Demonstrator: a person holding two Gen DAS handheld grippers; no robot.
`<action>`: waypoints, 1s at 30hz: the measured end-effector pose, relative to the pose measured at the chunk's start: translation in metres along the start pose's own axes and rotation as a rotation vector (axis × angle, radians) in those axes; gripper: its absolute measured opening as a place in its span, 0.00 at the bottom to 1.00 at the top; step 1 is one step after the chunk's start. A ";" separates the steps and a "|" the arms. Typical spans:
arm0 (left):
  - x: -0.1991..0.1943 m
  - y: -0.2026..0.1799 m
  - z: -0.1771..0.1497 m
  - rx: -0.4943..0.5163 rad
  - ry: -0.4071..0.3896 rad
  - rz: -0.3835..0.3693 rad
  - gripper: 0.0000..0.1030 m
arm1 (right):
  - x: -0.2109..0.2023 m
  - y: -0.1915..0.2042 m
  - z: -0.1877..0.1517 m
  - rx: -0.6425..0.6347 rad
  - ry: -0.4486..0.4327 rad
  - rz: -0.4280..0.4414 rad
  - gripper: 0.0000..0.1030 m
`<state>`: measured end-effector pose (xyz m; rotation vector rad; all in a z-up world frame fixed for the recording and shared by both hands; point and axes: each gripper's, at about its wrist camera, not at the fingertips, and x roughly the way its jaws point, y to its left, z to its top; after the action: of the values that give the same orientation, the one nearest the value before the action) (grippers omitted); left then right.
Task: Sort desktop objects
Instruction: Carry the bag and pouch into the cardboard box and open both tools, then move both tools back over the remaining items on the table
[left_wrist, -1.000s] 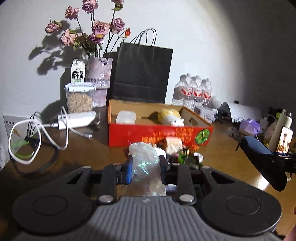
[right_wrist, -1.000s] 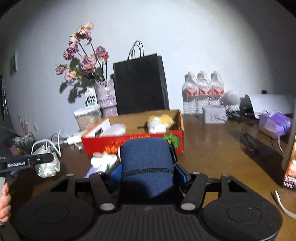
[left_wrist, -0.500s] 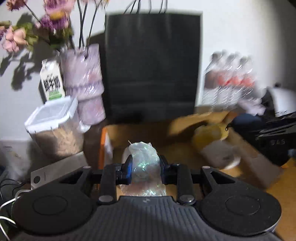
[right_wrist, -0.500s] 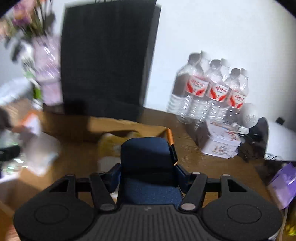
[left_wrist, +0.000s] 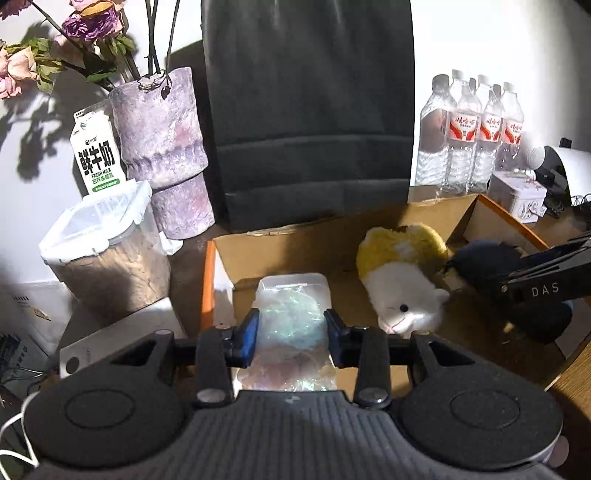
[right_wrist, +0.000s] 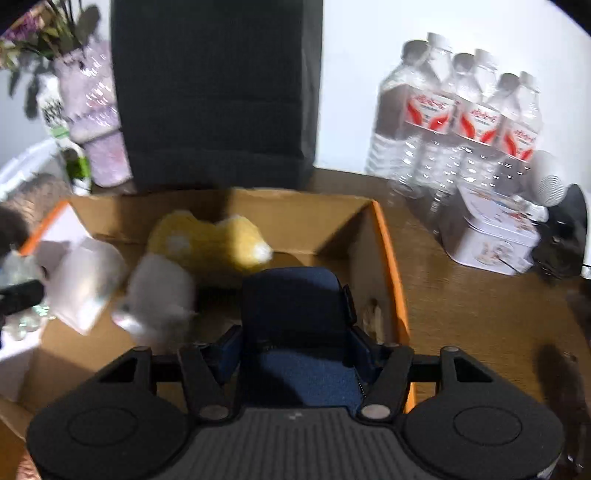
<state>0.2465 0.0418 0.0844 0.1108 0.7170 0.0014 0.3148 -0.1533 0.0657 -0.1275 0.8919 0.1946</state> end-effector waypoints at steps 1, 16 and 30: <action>0.001 -0.001 -0.001 -0.003 0.020 -0.004 0.37 | 0.003 0.003 -0.001 -0.017 0.017 -0.015 0.60; -0.043 0.012 -0.002 -0.081 -0.004 -0.057 0.97 | -0.082 -0.010 -0.006 0.087 -0.129 0.116 0.83; -0.179 -0.017 -0.203 -0.203 -0.144 -0.107 1.00 | -0.186 0.020 -0.263 0.011 -0.289 0.212 0.86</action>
<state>-0.0226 0.0385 0.0482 -0.1209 0.5749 -0.0357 -0.0036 -0.2053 0.0468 0.0062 0.6174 0.3956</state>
